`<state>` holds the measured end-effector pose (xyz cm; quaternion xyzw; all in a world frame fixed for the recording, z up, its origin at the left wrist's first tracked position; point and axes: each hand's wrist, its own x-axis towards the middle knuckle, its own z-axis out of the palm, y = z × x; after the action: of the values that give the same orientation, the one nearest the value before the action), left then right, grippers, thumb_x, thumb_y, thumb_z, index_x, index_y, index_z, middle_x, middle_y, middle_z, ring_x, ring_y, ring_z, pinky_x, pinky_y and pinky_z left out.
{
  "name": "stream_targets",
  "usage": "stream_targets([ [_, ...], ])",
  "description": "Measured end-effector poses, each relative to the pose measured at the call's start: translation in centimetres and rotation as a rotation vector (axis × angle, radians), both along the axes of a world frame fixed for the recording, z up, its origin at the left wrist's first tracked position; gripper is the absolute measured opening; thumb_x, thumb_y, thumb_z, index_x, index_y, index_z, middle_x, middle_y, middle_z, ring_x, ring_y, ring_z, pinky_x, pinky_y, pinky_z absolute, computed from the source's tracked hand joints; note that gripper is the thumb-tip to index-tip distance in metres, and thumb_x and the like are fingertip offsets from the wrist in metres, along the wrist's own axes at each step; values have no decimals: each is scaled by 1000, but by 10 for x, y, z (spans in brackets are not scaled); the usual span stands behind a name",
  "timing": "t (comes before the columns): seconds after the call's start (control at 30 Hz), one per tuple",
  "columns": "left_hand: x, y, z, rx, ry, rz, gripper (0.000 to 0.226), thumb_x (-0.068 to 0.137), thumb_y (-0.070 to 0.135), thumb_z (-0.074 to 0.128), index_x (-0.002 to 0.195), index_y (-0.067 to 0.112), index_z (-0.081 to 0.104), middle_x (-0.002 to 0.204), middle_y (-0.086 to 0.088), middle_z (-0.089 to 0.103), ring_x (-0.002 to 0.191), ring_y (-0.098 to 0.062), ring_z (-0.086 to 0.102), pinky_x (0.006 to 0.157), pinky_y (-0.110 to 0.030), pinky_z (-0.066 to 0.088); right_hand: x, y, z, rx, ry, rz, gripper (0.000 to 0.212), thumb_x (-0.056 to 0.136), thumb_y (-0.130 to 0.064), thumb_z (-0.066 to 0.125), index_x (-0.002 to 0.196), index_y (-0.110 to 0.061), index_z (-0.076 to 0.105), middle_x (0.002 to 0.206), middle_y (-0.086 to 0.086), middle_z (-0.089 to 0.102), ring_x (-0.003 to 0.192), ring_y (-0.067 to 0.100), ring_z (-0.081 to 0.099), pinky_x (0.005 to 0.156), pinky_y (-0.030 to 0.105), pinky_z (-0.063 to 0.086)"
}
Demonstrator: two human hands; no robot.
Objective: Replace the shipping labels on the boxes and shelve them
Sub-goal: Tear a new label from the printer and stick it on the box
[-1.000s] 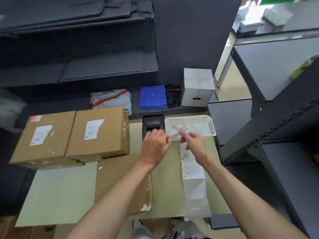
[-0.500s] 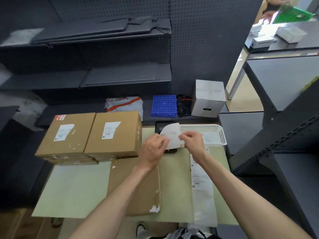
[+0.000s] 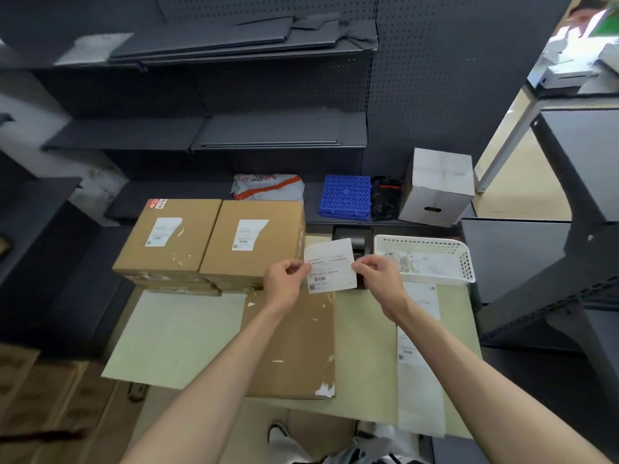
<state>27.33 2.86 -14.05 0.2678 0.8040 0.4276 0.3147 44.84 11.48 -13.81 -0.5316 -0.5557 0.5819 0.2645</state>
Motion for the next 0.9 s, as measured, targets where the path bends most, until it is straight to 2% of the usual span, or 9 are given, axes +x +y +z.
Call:
stream_targets([
  [0.13,-21,-25,-6,-36,-16,-36,17,96,22,69,102,7,73,95,1,72,76,-3,61,56,-6,44,-23,-20,-14,59,-98,63,17,90,-12,63,74,-14,66,74,-3,65,71,14,55,64,25,43],
  [0.23,-39,-44,-21,-83,-12,-91,19,97,27,67,105,10,73,100,2,73,86,-8,65,66,-16,46,-39,-42,-30,80,-209,106,14,91,-16,60,79,-15,66,77,-4,66,73,15,58,69,33,48],
  [0.3,-49,-56,-30,-111,-12,-100,18,96,28,69,102,12,73,97,3,73,85,-9,65,69,-21,47,-48,-58,-41,81,-278,110,13,93,-19,59,83,-14,66,82,-3,68,79,17,63,74,36,51],
  [0.43,-64,-78,-52,-187,13,-151,13,95,29,69,92,17,72,89,9,70,78,-3,61,64,-18,44,-65,-91,-64,65,-375,51,15,92,-18,59,80,-12,65,79,2,68,77,23,64,70,43,52],
  [0.6,-80,-102,-86,-344,87,-228,16,95,35,68,93,20,75,89,11,69,73,2,56,57,-18,35,-80,-128,-94,5,-494,23,17,89,-20,60,73,-13,64,76,1,68,73,23,63,67,39,51],
  [0.77,-88,-118,-109,-413,80,-234,16,93,36,71,92,20,77,89,11,70,76,-6,60,57,-19,37,-86,-150,-112,-10,-541,30,22,88,-25,64,67,-23,58,69,-9,63,64,10,56,58,28,39],
  [0.9,-90,-123,-121,-438,113,-236,15,92,34,72,91,20,77,87,10,69,77,-10,60,62,-25,39,-91,-153,-128,-9,-565,42,22,88,-28,66,68,-22,60,67,-13,60,62,5,54,55,23,34],
])
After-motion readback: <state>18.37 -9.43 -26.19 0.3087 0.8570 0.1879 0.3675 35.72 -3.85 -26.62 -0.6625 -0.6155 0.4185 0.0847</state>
